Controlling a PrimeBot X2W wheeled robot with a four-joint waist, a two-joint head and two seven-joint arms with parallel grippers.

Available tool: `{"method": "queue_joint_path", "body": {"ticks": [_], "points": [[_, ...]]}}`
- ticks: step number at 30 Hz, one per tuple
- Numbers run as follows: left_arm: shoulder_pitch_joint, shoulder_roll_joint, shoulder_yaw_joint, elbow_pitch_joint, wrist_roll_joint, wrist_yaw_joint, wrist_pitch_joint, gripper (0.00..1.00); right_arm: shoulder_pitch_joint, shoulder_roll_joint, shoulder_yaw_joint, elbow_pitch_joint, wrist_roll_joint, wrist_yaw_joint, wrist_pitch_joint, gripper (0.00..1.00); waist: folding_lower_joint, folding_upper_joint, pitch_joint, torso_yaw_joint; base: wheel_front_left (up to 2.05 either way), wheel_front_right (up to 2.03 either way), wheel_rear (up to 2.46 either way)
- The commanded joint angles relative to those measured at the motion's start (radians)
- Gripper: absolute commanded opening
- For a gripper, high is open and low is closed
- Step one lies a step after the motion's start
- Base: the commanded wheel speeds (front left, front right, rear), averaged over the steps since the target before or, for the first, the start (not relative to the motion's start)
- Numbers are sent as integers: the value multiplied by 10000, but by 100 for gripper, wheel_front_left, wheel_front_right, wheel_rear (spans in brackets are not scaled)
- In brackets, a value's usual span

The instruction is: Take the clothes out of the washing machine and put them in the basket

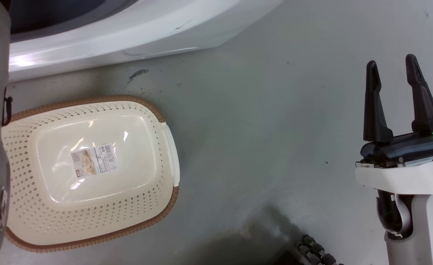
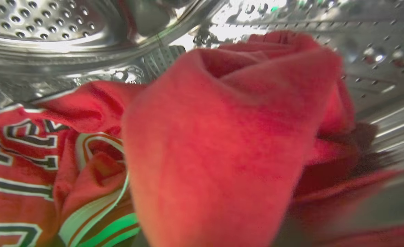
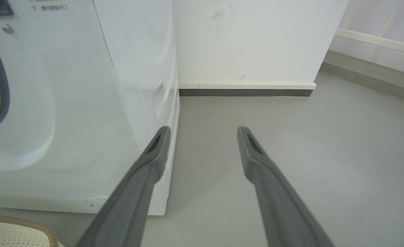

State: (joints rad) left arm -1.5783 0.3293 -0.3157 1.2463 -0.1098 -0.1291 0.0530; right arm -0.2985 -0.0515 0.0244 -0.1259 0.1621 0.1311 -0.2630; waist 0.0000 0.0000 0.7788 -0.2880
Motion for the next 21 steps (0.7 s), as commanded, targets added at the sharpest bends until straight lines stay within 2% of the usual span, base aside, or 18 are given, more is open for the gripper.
{"method": "queue_joint_path", "body": {"ticks": [1,13,21], "points": [[271,-63,-63,22,-49,-1,-186,0,20,24,11,14,-31,-7,-28,100,0,0,-182,76,0,0,0],[2449,-575,-480,-155,-1165,-2,-2377,0,575,22,148,172,-620,-7,-28,100,0,0,-1994,780,0,0,0],[4198,-730,-867,-920,-1737,-2,-3126,0,1199,19,217,378,-964,-7,-27,100,0,0,-3258,1242,0,0,0]]}}
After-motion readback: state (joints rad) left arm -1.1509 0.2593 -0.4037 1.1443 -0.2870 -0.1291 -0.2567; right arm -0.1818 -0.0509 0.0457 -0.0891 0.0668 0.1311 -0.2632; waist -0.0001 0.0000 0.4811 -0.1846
